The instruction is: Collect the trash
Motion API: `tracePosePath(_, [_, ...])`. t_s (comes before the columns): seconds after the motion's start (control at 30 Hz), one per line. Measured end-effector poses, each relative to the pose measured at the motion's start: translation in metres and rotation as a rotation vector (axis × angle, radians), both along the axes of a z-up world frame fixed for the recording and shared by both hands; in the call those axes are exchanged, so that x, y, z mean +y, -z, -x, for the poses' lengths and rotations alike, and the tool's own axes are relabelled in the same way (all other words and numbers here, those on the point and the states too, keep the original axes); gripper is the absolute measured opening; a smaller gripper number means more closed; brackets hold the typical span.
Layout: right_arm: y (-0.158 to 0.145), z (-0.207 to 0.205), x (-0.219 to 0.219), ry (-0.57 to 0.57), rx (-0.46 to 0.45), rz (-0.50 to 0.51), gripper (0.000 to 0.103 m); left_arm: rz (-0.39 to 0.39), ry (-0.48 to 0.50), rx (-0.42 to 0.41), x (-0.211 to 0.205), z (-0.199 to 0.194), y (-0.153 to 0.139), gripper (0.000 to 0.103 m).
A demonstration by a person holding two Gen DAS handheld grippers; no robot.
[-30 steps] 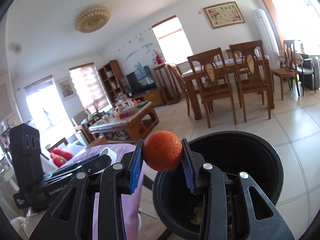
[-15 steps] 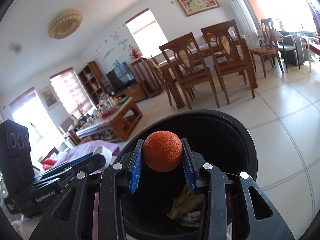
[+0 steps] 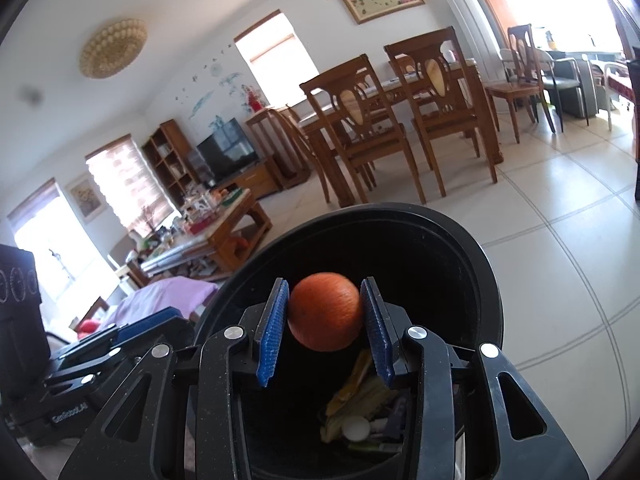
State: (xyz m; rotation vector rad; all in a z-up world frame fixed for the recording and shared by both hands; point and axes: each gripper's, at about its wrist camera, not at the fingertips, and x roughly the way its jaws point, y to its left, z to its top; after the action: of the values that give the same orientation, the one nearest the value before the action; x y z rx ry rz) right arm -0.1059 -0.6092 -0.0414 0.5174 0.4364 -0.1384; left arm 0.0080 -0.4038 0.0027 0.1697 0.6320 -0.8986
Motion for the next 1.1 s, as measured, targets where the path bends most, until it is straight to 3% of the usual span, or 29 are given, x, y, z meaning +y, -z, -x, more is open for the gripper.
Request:
tracePosePath(0.07, [-0.002,0.000,0.003,0.012,0.000,0.006,0.054,0.001,0.001,-0.009,0.002,0.003,-0.002,0.055])
tracePosePath(0.1, [-0.004,0.001,0.004,0.015,-0.002,0.010,0.057,0.003,-0.003,-0.020,0.003,0.004,-0.004,0.064])
tracePosePath(0.27, [-0.009,0.000,0.013,0.005,0.000,0.023,0.057,0.022,-0.001,-0.052,0.014,0.012,-0.014,0.083])
tracePosePath(0.4, [-0.016,-0.003,0.025,0.001,-0.001,0.044,0.069,0.043,0.007,-0.060,0.032,0.018,-0.022,0.095])
tracePosePath(0.47, [-0.023,-0.007,0.034,-0.012,-0.001,0.055,0.072,0.053,-0.012,-0.065,0.046,0.020,-0.025,0.098])
tracePosePath(0.53, [-0.029,-0.010,0.047,-0.018,-0.006,0.063,0.082,0.065,-0.032,-0.061,0.063,0.019,-0.029,0.098])
tracePosePath(0.6, [-0.037,-0.016,0.062,-0.032,-0.008,0.079,0.084,0.079,-0.061,-0.056,0.082,0.017,-0.032,0.098])
tracePosePath(0.7, [-0.047,-0.028,0.087,-0.061,-0.010,0.094,0.096,0.090,-0.123,-0.056,0.114,0.013,-0.038,0.098])
tracePosePath(0.9, [-0.071,-0.058,0.164,-0.140,-0.022,0.144,0.098,0.044,-0.277,-0.094,0.183,0.007,-0.041,0.098])
tracePosePath(1.1, [-0.084,-0.094,0.256,-0.242,-0.038,0.191,0.098,0.077,-0.477,-0.107,0.265,-0.003,-0.038,0.098])
